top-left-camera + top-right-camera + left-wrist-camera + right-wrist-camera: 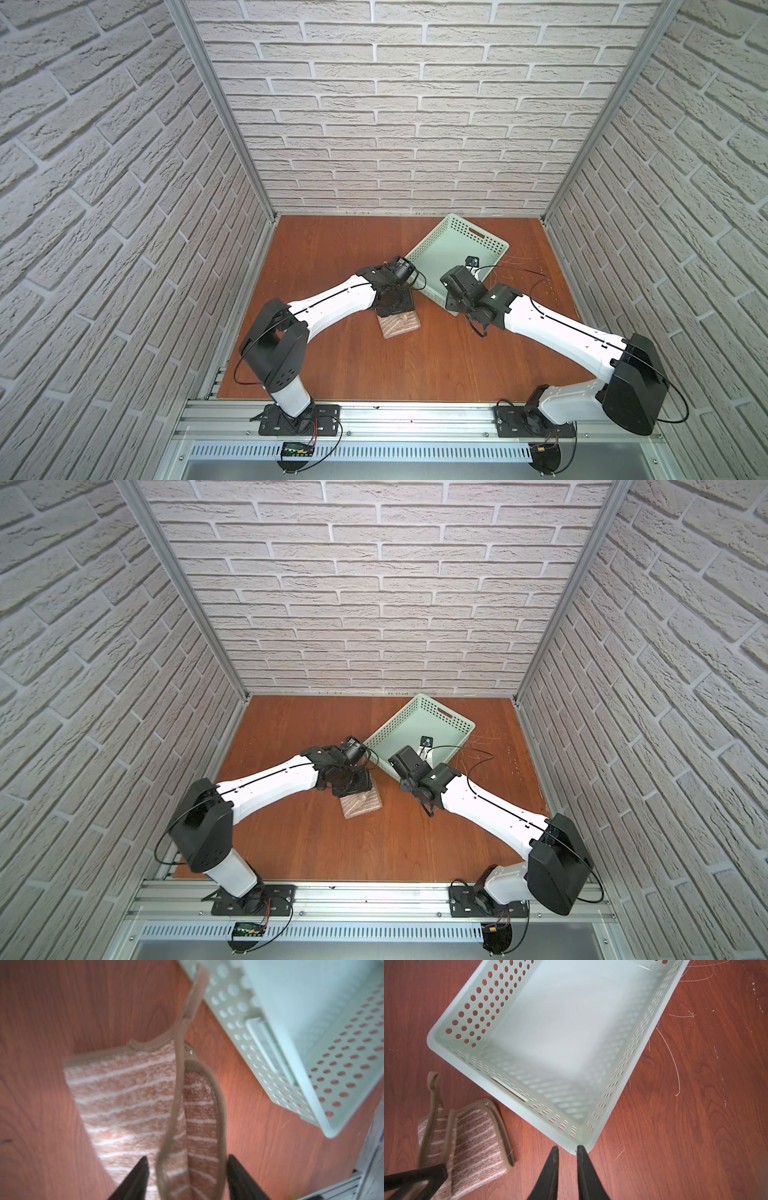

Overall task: Fold the square dishcloth
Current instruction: Fold the cleaning item at the center of the board.

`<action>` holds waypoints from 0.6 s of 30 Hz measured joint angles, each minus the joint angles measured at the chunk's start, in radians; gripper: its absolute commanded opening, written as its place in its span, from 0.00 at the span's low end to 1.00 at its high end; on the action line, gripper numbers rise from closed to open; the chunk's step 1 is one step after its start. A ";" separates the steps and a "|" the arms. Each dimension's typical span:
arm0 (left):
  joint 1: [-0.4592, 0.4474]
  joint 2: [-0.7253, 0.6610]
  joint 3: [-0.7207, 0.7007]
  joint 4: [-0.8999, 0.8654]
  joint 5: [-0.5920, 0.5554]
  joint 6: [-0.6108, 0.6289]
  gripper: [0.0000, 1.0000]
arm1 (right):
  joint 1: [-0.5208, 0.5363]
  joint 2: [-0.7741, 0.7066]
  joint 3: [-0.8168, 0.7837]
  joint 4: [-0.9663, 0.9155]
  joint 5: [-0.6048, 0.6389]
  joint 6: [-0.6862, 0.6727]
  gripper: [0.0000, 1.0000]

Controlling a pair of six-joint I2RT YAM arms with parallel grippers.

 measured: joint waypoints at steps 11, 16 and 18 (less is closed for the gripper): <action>0.005 -0.041 -0.080 0.094 0.049 -0.010 0.56 | 0.066 0.078 0.051 -0.018 -0.017 -0.002 0.18; 0.008 0.016 -0.075 0.157 0.074 -0.017 0.48 | 0.066 0.097 0.051 -0.019 -0.029 0.006 0.18; 0.008 0.053 -0.058 0.170 0.080 -0.017 0.45 | 0.066 0.096 0.050 -0.018 -0.028 0.008 0.18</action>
